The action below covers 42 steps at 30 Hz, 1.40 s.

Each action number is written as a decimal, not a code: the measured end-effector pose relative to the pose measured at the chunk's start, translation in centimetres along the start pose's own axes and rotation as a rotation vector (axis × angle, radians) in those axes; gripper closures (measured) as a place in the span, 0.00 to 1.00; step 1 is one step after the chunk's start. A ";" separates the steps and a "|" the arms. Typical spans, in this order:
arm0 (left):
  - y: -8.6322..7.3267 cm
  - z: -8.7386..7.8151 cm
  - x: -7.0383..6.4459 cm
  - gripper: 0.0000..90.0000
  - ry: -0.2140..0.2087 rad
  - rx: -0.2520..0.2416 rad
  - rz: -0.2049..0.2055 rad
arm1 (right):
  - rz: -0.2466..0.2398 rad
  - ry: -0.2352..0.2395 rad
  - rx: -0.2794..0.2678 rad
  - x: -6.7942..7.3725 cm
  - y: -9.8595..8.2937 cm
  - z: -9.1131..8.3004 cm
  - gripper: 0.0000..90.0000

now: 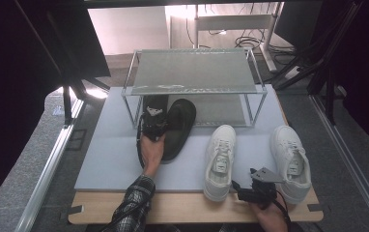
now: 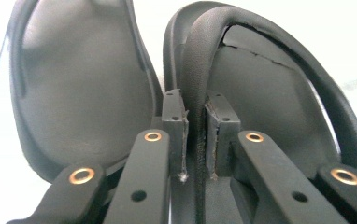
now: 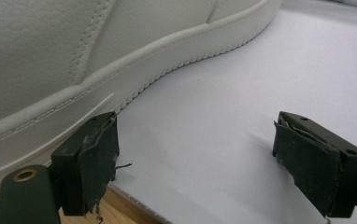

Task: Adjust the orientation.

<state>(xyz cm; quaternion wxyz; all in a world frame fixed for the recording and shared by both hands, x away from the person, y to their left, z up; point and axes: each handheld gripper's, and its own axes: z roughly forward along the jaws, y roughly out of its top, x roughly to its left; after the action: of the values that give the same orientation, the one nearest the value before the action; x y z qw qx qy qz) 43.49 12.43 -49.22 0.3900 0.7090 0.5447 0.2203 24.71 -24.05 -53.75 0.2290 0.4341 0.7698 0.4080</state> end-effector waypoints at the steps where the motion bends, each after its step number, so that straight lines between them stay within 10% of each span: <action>1: 0.0 0.0 0.0 0.88 -0.002 0.001 0.000 | 0.001 0.000 0.000 0.0 0.0 0.0 0.16; 15: -0.5 -3.1 0.6 0.85 -0.102 -0.016 0.061 | -0.001 0.000 0.003 0.0 0.0 0.0 0.16; 27: -4.4 -6.8 0.8 1.00 -0.266 0.023 0.132 | -0.001 0.000 0.002 0.0 0.0 0.0 0.16; 42: -8.5 -9.5 0.1 0.99 -0.280 0.047 0.223 | -0.002 0.000 0.002 0.0 0.0 0.0 0.16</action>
<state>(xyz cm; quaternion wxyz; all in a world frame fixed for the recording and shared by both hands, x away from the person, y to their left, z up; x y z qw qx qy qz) 31.39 16.40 -50.25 0.4185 0.7977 0.4081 0.1484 24.71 -24.04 -53.74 0.2290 0.4338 0.7706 0.4068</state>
